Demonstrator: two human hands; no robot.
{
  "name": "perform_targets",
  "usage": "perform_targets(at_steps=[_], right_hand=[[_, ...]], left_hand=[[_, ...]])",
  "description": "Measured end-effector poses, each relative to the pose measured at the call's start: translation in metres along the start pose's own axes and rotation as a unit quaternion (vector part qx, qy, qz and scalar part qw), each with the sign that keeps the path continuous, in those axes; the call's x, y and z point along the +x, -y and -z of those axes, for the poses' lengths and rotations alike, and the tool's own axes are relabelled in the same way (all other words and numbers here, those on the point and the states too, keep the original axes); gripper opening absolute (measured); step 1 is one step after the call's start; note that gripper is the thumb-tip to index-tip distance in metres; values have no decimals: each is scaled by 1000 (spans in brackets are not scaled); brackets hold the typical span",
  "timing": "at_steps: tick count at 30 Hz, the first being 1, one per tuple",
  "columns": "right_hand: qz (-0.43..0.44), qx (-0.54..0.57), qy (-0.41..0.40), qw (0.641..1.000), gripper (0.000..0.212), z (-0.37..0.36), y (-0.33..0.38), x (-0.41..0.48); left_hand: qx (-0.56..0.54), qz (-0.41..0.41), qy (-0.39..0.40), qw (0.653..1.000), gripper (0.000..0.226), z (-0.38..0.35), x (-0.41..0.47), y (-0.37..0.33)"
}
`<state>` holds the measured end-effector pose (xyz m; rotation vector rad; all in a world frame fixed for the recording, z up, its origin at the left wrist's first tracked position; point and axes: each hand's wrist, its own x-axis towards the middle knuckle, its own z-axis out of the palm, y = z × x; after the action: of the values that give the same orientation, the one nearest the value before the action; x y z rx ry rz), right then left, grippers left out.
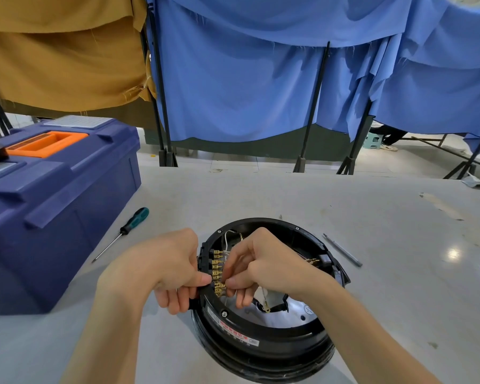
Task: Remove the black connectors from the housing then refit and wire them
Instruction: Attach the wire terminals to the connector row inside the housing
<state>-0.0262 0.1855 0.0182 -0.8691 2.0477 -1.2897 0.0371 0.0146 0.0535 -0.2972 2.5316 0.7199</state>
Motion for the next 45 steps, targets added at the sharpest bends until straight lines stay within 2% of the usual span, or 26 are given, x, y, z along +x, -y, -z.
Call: perform_targets(at_steps=[22,30,34,41,45], right_hand=[[17,-27,3,999,6,-2,5,-4],[4,-184,-44,982,16,-10,13,-7],[14,-278,-73,958,10,-14,16,-4],[12,-287,-60,956,9,-11,20,-7],[26,-340,-109,934,18,-20,20,-5]], left_hand=[[-4,11,0,1000,37,0,0,-3],[-5,16,1,1000,39,-1,-1,-3],[-13,17,3,1000,39,-1,-1,-4],[-21,18,0,1000,37,-1,-2,-6],[-2,9,-6,1000,37,-1,-2,-6]])
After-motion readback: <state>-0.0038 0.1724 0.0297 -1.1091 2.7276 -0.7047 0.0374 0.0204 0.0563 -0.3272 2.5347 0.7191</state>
